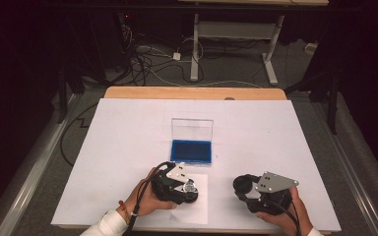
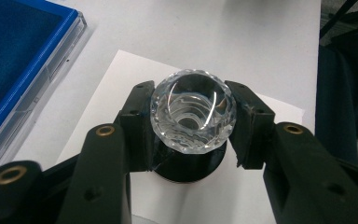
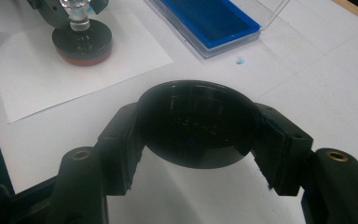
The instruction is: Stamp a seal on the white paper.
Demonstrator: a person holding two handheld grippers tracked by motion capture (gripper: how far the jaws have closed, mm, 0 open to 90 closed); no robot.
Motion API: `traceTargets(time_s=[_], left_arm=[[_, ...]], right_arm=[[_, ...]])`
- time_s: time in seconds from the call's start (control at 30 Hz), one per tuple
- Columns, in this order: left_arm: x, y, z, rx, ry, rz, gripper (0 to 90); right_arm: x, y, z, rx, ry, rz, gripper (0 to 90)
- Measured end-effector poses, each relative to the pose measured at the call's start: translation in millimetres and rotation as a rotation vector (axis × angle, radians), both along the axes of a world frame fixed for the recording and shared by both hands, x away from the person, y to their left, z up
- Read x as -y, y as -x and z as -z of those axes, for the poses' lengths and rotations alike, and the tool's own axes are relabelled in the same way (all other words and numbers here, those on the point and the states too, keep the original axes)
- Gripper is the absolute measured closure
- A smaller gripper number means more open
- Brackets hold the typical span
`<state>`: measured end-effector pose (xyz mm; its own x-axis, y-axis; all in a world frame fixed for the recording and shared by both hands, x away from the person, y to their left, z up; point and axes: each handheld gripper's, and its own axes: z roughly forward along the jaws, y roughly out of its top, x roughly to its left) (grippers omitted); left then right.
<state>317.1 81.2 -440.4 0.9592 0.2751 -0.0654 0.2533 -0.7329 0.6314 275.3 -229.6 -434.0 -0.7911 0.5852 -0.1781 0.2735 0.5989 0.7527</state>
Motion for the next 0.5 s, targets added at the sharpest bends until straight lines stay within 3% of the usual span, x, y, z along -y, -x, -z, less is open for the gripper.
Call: traceTargets(time_s=[0.4, 0.5], left_arm=[[0.0, -0.1, -1.5, -0.005, -0.002, -0.009, 54.5], [-0.5, -1.0, -2.2, -0.015, 0.015, -0.021, 54.5]], right_arm=[[-0.1, 0.3, -0.2, 0.002, 0.001, -0.003, 38.7], [1.4, 0.8, -1.6, 0.006, -0.004, -0.002, 38.7]])
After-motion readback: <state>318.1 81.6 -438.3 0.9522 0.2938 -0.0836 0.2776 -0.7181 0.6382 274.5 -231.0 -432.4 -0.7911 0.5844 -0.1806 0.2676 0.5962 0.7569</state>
